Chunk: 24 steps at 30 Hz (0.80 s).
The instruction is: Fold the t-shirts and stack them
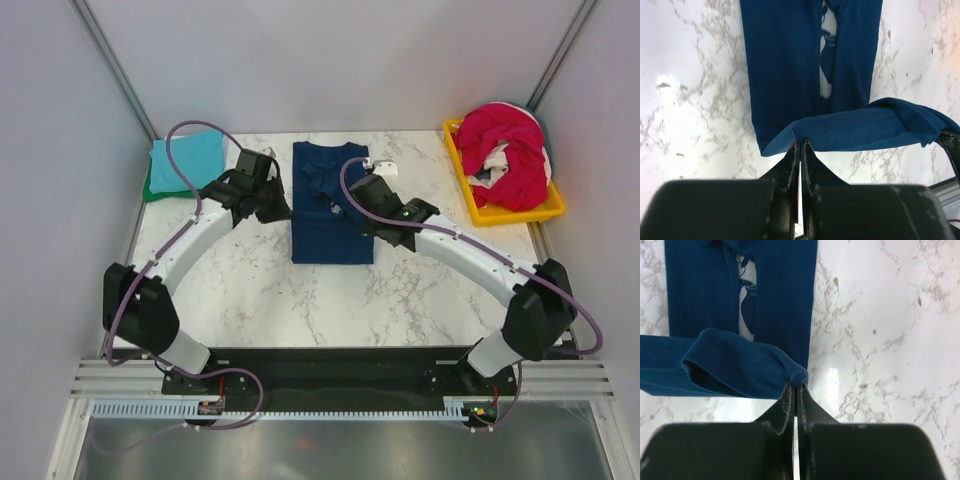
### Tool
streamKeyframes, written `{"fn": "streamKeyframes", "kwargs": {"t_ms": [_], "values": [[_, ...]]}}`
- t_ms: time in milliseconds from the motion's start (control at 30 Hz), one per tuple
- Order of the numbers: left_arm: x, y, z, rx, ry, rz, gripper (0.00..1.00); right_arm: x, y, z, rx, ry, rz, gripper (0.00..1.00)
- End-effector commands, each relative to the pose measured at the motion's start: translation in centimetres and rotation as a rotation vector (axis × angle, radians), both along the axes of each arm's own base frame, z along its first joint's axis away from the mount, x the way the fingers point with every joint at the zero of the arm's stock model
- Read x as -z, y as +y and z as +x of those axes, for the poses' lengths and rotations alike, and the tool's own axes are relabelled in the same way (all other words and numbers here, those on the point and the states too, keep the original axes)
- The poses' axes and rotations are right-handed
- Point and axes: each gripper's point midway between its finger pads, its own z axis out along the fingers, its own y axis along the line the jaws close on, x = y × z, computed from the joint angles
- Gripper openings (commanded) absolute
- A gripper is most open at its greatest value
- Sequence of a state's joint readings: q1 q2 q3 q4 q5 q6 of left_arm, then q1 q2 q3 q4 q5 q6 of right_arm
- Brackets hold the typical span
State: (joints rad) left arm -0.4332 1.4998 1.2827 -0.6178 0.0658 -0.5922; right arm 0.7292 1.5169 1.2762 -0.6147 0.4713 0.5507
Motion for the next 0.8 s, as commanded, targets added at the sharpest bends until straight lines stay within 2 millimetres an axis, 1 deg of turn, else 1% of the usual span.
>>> {"fn": "streamKeyframes", "kwargs": {"t_ms": [0, 33, 67, 100, 133, 167, 200, 233, 267, 300, 333, 367, 400, 433, 467, 500, 533, 567, 600, 633, 667, 700, 733, 767], "values": [[-0.8, -0.2, 3.3, 0.063, -0.051, 0.020, 0.02, -1.1, -0.4, 3.4, 0.002, -0.056, -0.053, 0.00], [-1.3, -0.4, 4.1, 0.065, -0.064, 0.013, 0.02, -0.9, -0.3, 4.1, 0.003, -0.055, -0.056, 0.00], [-1.2, -0.4, 4.7, 0.061, -0.066, 0.019, 0.02, -0.4, -0.4, 5.1, 0.013, -0.047, -0.067, 0.00], [-0.8, -0.2, 5.3, 0.058, -0.057, 0.024, 0.02, -0.2, -0.5, 5.6, 0.016, -0.042, -0.070, 0.00], [-0.3, -0.4, 6.3, 0.057, -0.051, 0.029, 0.02, 0.0, -0.5, 6.3, 0.020, -0.043, -0.068, 0.00], [-0.1, -0.4, 6.8, 0.055, -0.047, 0.031, 0.02, 0.5, -0.7, 7.3, 0.030, -0.035, -0.070, 0.00], [0.2, -0.2, 7.3, 0.053, -0.041, 0.031, 0.02, 0.7, -0.7, 7.7, 0.023, -0.025, -0.067, 0.00], [-0.1, -0.3, 8.1, 0.052, -0.048, 0.025, 0.02, 0.8, -0.6, 8.3, 0.024, -0.028, -0.062, 0.00], [1.2, -0.4, 8.6, 0.060, -0.019, 0.026, 0.02, 1.3, -0.7, 9.0, 0.028, -0.019, -0.066, 0.00], [1.6, -0.2, 9.1, 0.055, -0.011, 0.030, 0.02, 1.4, -0.6, 9.4, 0.026, -0.020, -0.066, 0.00], [1.3, -0.2, 9.7, 0.054, -0.016, 0.029, 0.02, 2.3, -0.6, 9.9, 0.023, -0.001, -0.065, 0.00], [2.4, -0.3, 10.1, 0.056, 0.012, 0.032, 0.02, 1.9, -0.5, 10.5, 0.025, -0.007, -0.055, 0.00], [2.6, -0.1, 10.5, 0.052, 0.015, 0.032, 0.02, 2.3, -0.5, 10.9, 0.027, -0.002, -0.051, 0.00], [2.4, 0.0, 11.0, 0.047, 0.009, 0.030, 0.02, 3.2, -0.5, 11.4, 0.023, 0.014, -0.046, 0.00], [3.6, -0.1, 11.3, 0.047, 0.035, 0.038, 0.03, 3.2, -0.5, 12.0, 0.027, 0.013, -0.038, 0.00], [3.5, 0.1, 11.9, 0.040, 0.031, 0.038, 0.04, 3.5, -0.5, 12.4, 0.027, 0.019, -0.033, 0.00], [4.0, 0.1, 12.2, 0.036, 0.042, 0.040, 0.04, 4.3, -0.4, 13.3, 0.026, 0.031, -0.033, 0.00], [4.6, 0.2, 12.3, 0.034, 0.063, 0.040, 0.06, 4.6, -0.1, 13.7, 0.015, 0.040, -0.026, 0.00], [6.2, 0.4, 12.8, 0.030, 0.098, 0.046, 0.11, 4.9, -0.1, 14.2, 0.014, 0.045, -0.023, 0.02], [5.7, 0.3, 13.7, 0.029, 0.088, 0.036, 0.13, 5.2, -0.3, 15.4, 0.018, 0.047, -0.022, 0.11], [6.0, 0.4, 13.8, 0.027, 0.112, 0.037, 0.15, 5.4, -0.2, 16.1, 0.014, 0.052, -0.014, 0.20], [8.0, 1.1, 14.6, 0.009, 0.155, 0.042, 0.20, 5.2, -0.4, 16.9, 0.022, 0.048, -0.013, 0.29], [5.8, 0.8, 16.6, 0.017, 0.103, 0.013, 0.31, 4.7, -1.0, 18.8, 0.046, 0.045, -0.009, 0.42], [6.2, 1.8, 16.5, -0.001, 0.155, 0.029, 0.35, 4.4, -1.2, 19.6, 0.044, 0.049, 0.000, 0.48]]}}
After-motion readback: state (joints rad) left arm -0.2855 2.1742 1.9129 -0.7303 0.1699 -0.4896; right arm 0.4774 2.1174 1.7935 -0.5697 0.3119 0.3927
